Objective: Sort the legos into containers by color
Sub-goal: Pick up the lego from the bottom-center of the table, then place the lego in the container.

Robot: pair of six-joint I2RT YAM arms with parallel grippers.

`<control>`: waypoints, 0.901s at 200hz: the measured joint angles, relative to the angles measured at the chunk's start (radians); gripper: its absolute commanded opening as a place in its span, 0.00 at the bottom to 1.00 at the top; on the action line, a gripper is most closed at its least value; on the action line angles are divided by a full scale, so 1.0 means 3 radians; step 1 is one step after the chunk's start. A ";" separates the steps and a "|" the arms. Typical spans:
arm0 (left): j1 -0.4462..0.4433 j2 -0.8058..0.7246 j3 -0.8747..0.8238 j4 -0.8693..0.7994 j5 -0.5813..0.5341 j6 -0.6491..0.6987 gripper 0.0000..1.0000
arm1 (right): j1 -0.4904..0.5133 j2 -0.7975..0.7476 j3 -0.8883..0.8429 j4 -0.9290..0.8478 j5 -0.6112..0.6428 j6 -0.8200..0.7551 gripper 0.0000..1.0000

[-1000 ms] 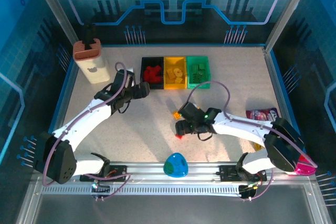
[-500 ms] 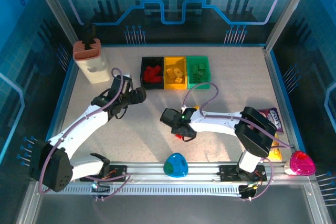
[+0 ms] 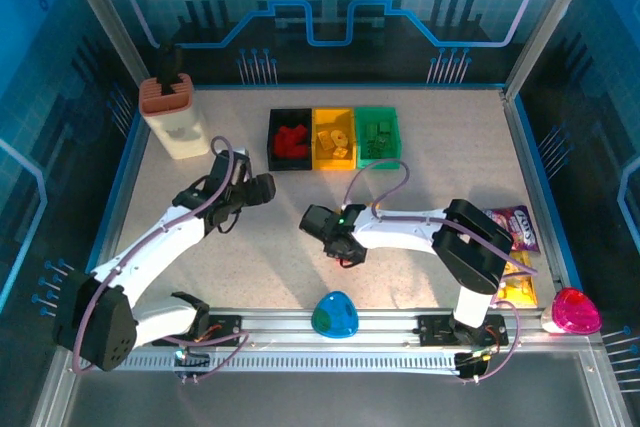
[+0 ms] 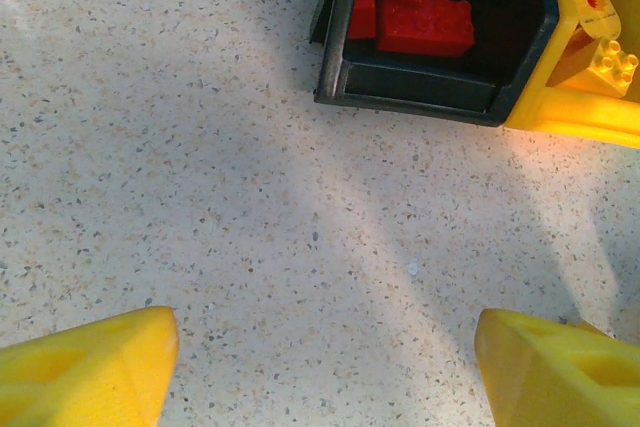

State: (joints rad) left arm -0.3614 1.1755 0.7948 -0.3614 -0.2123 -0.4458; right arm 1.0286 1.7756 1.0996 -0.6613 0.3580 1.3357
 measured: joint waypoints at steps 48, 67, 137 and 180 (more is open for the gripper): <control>0.0029 -0.0159 -0.0106 -0.0003 0.0003 0.0000 0.76 | -0.0125 0.0011 0.0552 -0.0041 0.0043 -0.0704 0.22; 0.0017 -0.0272 -0.0209 -0.0020 0.0001 -0.0001 0.76 | -0.0201 0.0011 0.0776 -0.0069 0.0080 -0.0989 0.23; -0.0375 -0.0752 -0.0682 -0.0207 -0.0052 -0.0206 0.76 | -0.0683 0.0568 0.2191 -0.0130 -0.0226 -0.1937 0.23; -0.0585 -0.0914 -0.0865 -0.0282 -0.0120 -0.0434 0.76 | -0.0907 0.1381 0.3349 -0.0378 -0.0355 -0.2221 0.21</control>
State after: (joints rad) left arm -0.5369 0.9012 0.5354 -0.4461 -0.2481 -0.5758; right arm 0.7567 2.1899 2.1044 -0.7746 0.2516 0.6693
